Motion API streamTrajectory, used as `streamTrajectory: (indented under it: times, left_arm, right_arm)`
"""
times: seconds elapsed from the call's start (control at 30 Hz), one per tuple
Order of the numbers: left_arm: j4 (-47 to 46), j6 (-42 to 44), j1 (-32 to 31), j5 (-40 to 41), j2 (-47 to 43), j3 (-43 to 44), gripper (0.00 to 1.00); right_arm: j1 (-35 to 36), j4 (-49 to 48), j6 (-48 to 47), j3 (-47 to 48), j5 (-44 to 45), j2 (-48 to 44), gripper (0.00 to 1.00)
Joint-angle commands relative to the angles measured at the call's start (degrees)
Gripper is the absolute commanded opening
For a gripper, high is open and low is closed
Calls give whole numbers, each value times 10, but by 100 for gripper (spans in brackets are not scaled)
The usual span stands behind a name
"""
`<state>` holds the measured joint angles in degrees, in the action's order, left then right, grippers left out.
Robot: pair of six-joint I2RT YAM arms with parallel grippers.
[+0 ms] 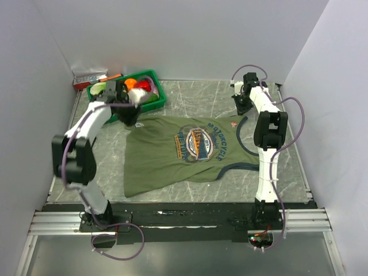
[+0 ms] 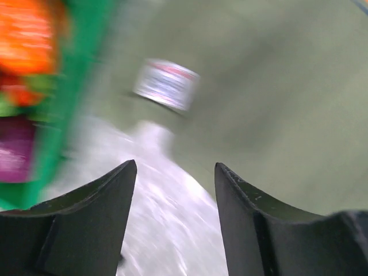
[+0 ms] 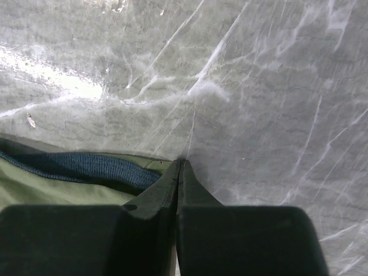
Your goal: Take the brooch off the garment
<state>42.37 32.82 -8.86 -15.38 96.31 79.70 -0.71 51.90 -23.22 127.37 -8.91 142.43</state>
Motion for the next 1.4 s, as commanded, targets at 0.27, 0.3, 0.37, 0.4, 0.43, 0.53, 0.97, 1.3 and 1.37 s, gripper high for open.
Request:
streamTrajectory:
  times: [0.27,0.3,0.37,0.4,0.43,0.53,0.97,1.3,1.37]
  left_arm:
    - [-75,-119,45,92,242,158,52]
    - [-79,-114,46,96,245,151,52]
    - [-80,-111,45,106,263,152,52]
    - [-77,-110,46,111,269,157,51]
    - [-78,-110,46,124,273,157,52]
    - [-84,-105,46,145,295,150,49]
    - [68,-65,46,23,154,272,1]
    - [89,-15,46,-39,58,184,1]
    - [103,-17,46,-49,68,180,1]
  right_arm:
    - [1,22,3,-32,-20,-79,0]
    - [1,23,3,-35,-20,-83,0]
    - [0,26,4,-48,-20,-90,0]
    - [0,25,4,-51,-20,-94,0]
    - [0,26,4,-56,-19,-95,0]
    - [0,26,7,-60,-17,-98,0]
    - [-57,-2,15,-47,-45,-223,0]
    - [-71,-15,54,-179,-84,-247,48]
    - [-67,-19,54,-186,-95,-222,49]
